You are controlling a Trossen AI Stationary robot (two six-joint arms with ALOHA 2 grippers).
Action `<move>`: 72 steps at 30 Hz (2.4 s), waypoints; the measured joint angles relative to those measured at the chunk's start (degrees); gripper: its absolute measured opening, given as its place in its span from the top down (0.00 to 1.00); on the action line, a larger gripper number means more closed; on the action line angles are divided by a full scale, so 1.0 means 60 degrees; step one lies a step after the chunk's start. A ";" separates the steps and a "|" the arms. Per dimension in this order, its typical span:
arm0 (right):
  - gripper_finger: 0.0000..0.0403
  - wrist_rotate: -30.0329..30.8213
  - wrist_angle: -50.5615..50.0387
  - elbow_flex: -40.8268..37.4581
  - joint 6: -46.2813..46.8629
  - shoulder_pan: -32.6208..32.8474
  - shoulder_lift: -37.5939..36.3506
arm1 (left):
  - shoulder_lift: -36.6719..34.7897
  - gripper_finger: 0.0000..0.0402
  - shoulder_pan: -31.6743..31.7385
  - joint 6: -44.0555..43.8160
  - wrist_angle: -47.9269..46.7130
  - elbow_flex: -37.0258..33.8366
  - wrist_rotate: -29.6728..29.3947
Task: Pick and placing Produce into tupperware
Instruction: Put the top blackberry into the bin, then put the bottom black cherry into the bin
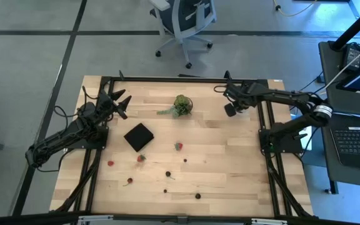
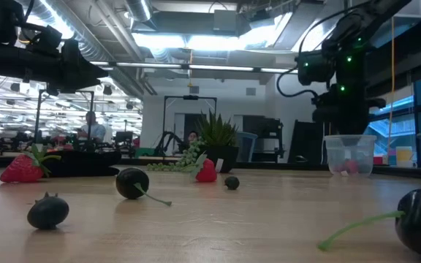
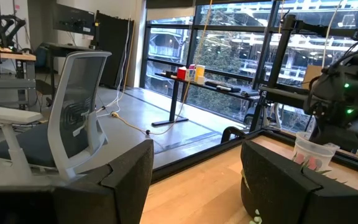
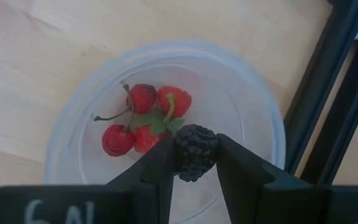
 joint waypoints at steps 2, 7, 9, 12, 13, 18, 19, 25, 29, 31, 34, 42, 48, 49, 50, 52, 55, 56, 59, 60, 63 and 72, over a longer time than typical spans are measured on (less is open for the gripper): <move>0.73 0.0000 0.0001 0.0000 0.0000 0.0000 0.0124 | -0.0001 0.41 -0.0002 0.0000 0.0000 0.0000 0.0000; 0.73 0.0000 0.0000 0.0004 -0.0002 0.0000 0.0262 | -0.0002 0.41 -0.0002 0.0000 0.0000 -0.0002 0.0000; 0.73 0.0000 0.0000 0.0004 -0.0002 0.0000 0.0262 | -0.0004 0.41 -0.0002 0.0000 0.0000 0.0000 0.0000; 0.73 0.0000 0.0000 0.0004 -0.0041 0.0000 0.0262 | -0.0001 0.41 -0.0001 0.0000 0.0000 -0.0001 0.0000; 0.73 0.0000 0.0000 0.0004 -0.0098 0.0000 0.0262 | -0.0001 0.41 -0.0002 0.0000 0.0000 -0.0001 -0.0001; 0.73 0.0001 0.0000 0.0007 -0.0200 0.0000 0.0262 | 0.0000 0.41 -0.0002 0.0000 0.0000 -0.0001 -0.0002; 0.73 0.0001 0.0000 0.0007 -0.0198 0.0000 0.0262 | 0.0000 0.41 -0.0001 0.0000 0.0000 0.0000 -0.0003; 0.68 0.0001 0.0000 0.0007 -0.0188 0.0000 0.0262 | 0.0000 0.41 0.0000 0.0000 0.0000 -0.0003 0.0000; 0.65 0.0002 0.0000 0.0007 -0.0187 0.0000 0.0262 | -0.0004 0.41 0.0001 0.0000 0.0000 -0.0004 -0.0004; 0.63 0.0000 0.0000 0.0007 -0.0195 0.0000 0.0262 | 0.0000 0.41 0.0001 0.0000 0.0000 0.0000 -0.0003; 0.61 0.0000 0.0000 0.0007 -0.0199 0.0000 0.0262 | 0.0000 0.41 -0.0001 0.0002 0.0000 -0.0003 -0.0002; 0.58 0.0011 -0.0153 0.0007 -0.0450 0.0084 -0.0146 | 0.0000 0.41 -0.0002 0.0004 0.0000 0.0000 -0.0004; 0.58 0.0012 -0.0063 0.0285 -0.0563 0.0657 -0.1347 | 0.0000 0.41 -0.0002 0.0007 0.0000 0.0000 -0.0004; 0.58 -0.0065 0.0076 0.0331 -0.0790 0.0837 -0.1543 | -0.0001 0.41 -0.0002 0.0004 0.0000 0.0000 -0.0004; 0.58 -0.0288 0.0313 0.0331 -0.1081 0.1039 -0.1713 | -0.0004 0.41 -0.0001 0.0007 0.0000 -0.0001 -0.0004; 0.58 -0.1080 0.0848 0.0331 -0.1532 0.1459 -0.2007 | -0.0001 0.41 -0.0002 0.0007 0.0000 -0.0001 -0.0004; 0.58 -0.2400 0.2205 0.0209 -0.1884 0.2233 -0.2240 | 0.0000 0.41 0.0000 0.0007 0.0000 0.0000 -0.0004; 0.58 -0.2841 0.2781 0.0101 -0.2007 0.2547 -0.2255 | 0.0000 0.41 -0.0002 0.0007 0.0000 0.0000 -0.0004; 0.58 -0.3986 0.4432 -0.0271 -0.2510 0.3639 -0.2181 | -0.0004 0.41 0.0001 0.0007 0.0002 0.0000 -0.0004; 0.58 -0.4252 0.5113 -0.0461 -0.2736 0.4030 -0.2161 | 0.0000 0.41 -0.0002 0.0007 0.0000 -0.0001 -0.0004; 0.58 -0.4544 0.7321 -0.1284 -0.3345 0.5255 -0.2157 | 0.0000 0.41 -0.0002 0.0011 0.0002 0.0000 -0.0004; 0.58 -0.4427 1.4148 -0.3658 -0.3671 0.8174 -0.1447 | -0.0004 0.41 -0.0002 0.0010 0.0004 -0.0004 -0.0004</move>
